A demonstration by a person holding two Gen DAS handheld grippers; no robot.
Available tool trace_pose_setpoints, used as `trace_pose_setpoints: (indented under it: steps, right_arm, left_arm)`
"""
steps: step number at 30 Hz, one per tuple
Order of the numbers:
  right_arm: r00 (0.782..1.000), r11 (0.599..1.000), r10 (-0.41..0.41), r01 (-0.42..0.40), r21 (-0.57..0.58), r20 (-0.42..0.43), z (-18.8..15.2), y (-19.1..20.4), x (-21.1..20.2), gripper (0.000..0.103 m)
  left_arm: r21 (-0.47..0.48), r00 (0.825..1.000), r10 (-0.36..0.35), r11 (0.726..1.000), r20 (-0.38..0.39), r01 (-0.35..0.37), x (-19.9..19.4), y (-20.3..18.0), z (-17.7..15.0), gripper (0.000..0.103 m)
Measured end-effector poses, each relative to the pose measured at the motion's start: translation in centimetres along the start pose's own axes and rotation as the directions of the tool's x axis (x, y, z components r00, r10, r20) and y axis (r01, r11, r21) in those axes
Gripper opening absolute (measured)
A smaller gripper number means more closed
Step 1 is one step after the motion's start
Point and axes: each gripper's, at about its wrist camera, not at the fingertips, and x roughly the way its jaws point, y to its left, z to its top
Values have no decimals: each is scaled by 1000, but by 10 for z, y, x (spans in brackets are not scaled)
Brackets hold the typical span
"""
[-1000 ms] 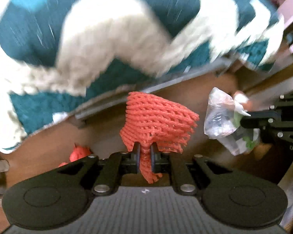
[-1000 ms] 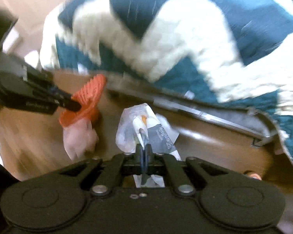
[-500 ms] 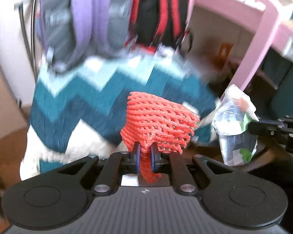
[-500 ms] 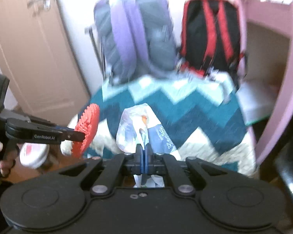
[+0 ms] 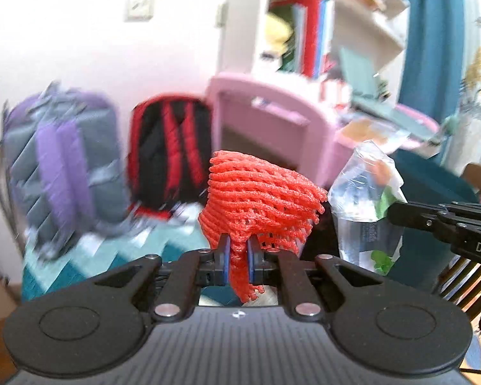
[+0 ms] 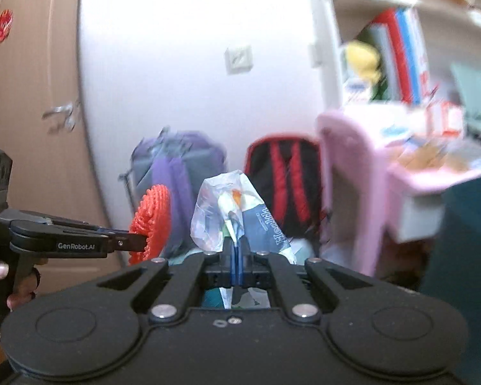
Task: Collect trash
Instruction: 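Lift the plastic bag and orange net with both tools over the teal bin, then open both tools to drop the plastic bag and net into the bin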
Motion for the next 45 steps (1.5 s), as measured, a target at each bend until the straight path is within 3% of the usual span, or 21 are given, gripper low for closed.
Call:
trace_pose_setpoints:
  steps: [6, 12, 18, 22, 30, 36, 39, 45]
  right_arm:
    - [988, 994, -109, 108, 16, 113, 38, -45, -52, 2]
    - [952, 968, -250, 246, 47, 178, 62, -97, -102, 2]
    - [917, 931, -362, 347, 111, 168, 60, -149, -127, 2]
    - [908, 911, -402, 382, 155, 121, 49, -176, -129, 2]
    - [905, 887, -425, 414, 204, 8, 19, -215, -112, 2]
    - [902, 876, -426, 429, 221, -66, 9, -224, -97, 3]
    - [876, 860, -474, 483, 165, -92, 9, -218, -85, 6]
    - [867, 843, -471, 496, 208, -160, 2, -228, -72, 17]
  left_arm:
    - [65, 993, -97, 994, 64, 92, 3, -68, 45, 10]
    - [137, 978, -191, 974, 79, 179, 19, -135, 80, 10]
    - [186, 959, -279, 946, 49, 266, 47, -201, 97, 10]
    - [185, 947, -322, 930, -2, 317, 72, -235, 101, 10]
    - [214, 946, -294, 923, -138, 319, 143, -287, 93, 10]
    - [230, 939, -254, 924, -232, 306, 185, -304, 84, 10]
    - [221, 926, -246, 923, -288, 314, 199, -306, 79, 10]
    - [214, 918, -237, 925, -317, 313, 208, -303, 74, 12]
